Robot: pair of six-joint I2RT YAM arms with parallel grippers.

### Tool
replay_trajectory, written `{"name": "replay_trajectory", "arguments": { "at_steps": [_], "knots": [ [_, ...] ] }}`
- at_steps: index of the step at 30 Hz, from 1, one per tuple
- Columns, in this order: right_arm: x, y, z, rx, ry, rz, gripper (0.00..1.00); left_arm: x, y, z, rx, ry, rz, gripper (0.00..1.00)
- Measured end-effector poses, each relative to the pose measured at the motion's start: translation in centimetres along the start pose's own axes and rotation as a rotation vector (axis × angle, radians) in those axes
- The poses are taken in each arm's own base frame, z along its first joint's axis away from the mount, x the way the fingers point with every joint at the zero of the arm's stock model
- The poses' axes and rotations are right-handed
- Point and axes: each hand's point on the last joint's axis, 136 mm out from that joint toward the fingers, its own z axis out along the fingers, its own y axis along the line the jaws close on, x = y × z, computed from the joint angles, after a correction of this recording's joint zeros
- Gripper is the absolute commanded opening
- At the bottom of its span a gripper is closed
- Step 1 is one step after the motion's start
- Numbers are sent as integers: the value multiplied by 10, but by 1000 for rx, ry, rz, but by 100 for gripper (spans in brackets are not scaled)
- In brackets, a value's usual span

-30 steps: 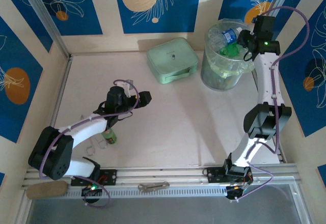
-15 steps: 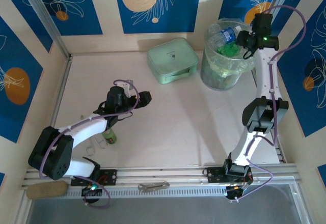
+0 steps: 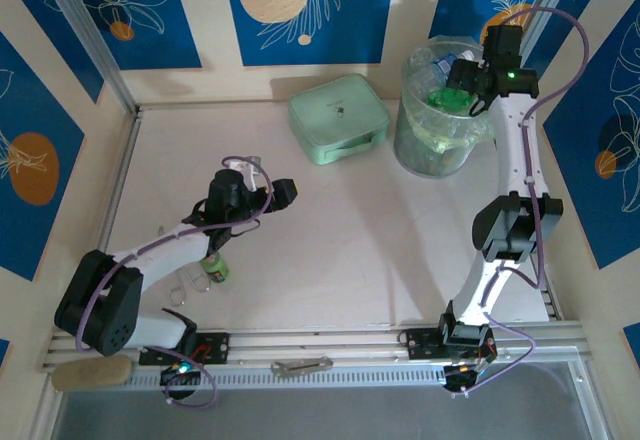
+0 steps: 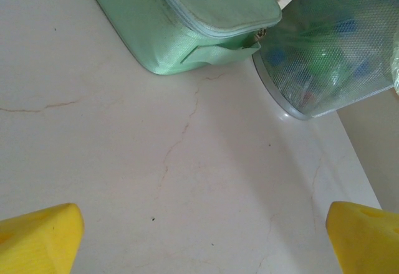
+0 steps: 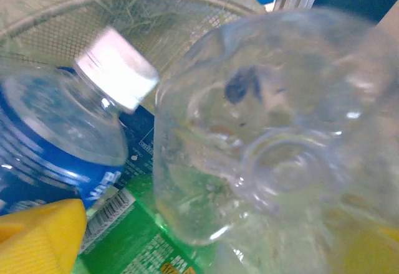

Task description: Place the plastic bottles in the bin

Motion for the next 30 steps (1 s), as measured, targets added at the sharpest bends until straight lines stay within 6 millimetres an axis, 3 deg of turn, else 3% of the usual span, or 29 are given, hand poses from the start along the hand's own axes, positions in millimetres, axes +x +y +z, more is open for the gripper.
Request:
{"name": "replay_trajectory", "arguments": {
  "at_steps": [9,15,19,23,26,30],
  "knots": [
    [-28,1,-59,-58,-118,19,96,1,1,0,-1,1,0,99],
    [-36,0,-102,-103,-220,34,94,2,4,0,-11,1,-2,99],
    [-48,1,-117,-169,-281,65,93,2,4,0,-14,-1,-2,99],
    [-70,8,-103,-241,-290,96,92,2,4,0,-14,0,-2,99],
    [-86,18,-78,-288,-274,119,91,2,4,0,-15,0,-2,99],
    [-81,30,-40,-338,-196,151,91,3,5,-1,-20,2,-3,99]
  ]
}}
